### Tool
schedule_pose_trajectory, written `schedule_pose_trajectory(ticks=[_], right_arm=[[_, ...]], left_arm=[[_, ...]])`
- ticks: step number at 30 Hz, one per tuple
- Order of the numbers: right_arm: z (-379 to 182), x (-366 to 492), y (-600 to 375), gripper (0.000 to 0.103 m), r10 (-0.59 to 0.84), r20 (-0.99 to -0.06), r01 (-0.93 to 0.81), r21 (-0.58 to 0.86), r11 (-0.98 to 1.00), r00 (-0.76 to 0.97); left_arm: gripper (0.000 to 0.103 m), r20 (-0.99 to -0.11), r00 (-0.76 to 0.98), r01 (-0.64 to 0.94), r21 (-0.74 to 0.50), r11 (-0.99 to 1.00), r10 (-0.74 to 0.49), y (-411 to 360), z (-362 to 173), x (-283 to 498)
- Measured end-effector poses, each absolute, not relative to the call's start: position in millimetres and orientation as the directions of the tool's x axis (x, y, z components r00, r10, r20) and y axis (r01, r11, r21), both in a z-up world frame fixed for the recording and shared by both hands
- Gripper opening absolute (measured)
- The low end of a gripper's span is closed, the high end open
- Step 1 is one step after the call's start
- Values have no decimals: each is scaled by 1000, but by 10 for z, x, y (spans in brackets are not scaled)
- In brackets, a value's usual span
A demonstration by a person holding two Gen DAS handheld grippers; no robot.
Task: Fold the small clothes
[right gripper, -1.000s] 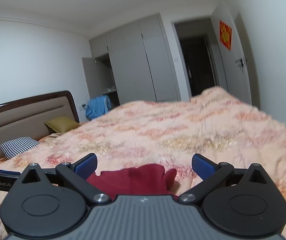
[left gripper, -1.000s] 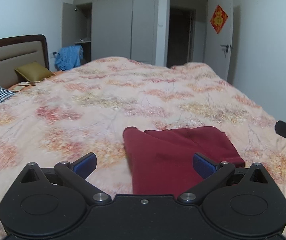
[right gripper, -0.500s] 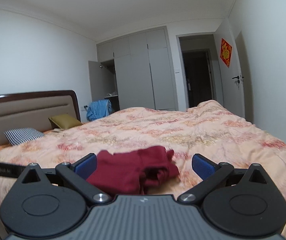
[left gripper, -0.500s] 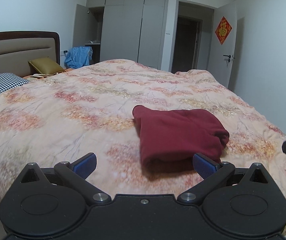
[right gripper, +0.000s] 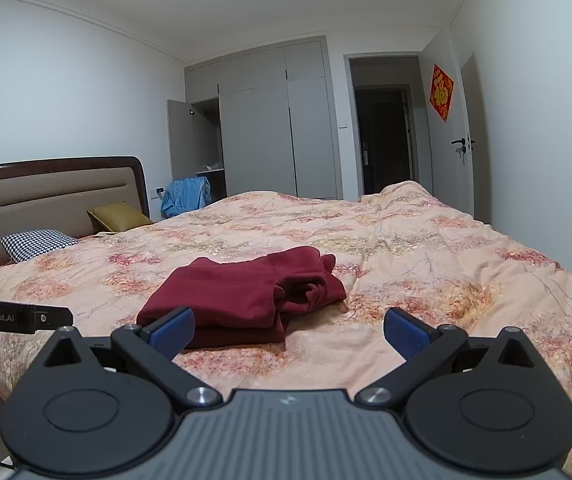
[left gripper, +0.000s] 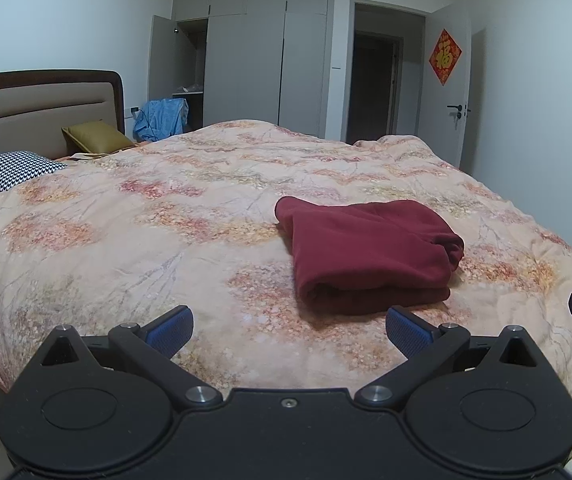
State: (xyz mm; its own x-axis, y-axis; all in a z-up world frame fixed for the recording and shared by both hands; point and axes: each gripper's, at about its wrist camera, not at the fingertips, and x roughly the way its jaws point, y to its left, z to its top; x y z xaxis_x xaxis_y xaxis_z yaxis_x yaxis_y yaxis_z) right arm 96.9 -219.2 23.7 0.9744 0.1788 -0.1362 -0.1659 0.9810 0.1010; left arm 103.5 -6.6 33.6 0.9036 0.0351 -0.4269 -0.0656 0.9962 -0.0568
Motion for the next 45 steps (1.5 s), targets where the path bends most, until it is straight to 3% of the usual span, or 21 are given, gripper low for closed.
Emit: schedule_pose_trajectory(ticks=[45], right_arm=[[157,1090,-2214,103,171,-175,-154,106,982,970]], left_arm=[[102,-487,873,-66,-87,994,15,-72,319,1164]])
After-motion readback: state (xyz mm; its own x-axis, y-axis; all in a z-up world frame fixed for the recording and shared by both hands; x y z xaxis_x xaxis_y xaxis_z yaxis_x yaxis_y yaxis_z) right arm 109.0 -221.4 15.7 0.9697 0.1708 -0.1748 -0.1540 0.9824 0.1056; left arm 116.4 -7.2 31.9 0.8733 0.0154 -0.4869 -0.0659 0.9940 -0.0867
